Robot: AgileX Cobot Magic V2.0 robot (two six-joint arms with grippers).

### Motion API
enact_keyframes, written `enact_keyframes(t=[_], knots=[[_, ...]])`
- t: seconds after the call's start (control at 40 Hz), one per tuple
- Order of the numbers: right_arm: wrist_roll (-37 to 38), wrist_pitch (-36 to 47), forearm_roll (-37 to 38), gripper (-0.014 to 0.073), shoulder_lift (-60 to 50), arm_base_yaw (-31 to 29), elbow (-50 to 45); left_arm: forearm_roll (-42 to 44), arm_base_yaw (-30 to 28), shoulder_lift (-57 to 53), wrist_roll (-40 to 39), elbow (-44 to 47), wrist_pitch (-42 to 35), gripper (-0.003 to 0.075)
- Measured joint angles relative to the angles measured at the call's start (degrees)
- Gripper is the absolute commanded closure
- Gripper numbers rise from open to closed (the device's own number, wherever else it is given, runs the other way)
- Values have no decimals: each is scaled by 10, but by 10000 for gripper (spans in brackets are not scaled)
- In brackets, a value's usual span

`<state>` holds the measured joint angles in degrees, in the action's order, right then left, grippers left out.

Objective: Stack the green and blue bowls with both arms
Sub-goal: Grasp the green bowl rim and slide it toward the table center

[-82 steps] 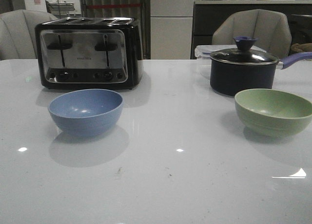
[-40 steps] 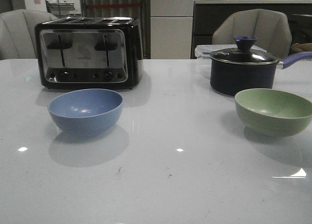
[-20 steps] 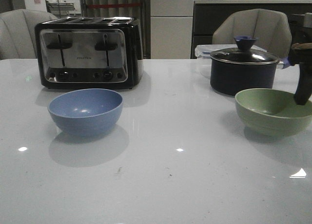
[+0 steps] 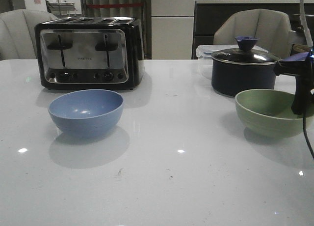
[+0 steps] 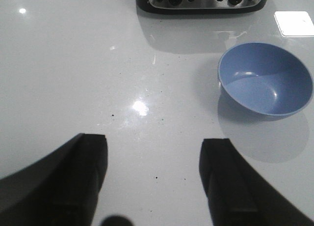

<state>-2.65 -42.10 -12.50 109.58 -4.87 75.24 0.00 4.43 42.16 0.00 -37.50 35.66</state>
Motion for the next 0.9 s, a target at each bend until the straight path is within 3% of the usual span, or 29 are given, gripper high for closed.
enact_keyframes(t=[0.35,0.7,0.9], knots=[[-21,-27,19,492,-43,34,14,0,0,0,0,0,-1,244],[-28,-34,18,492,-74,226,14,0,0,0,0,0,-1,244],[-28,-29,14,491,-39,298,14,0,0,0,0,0,-1,244]])
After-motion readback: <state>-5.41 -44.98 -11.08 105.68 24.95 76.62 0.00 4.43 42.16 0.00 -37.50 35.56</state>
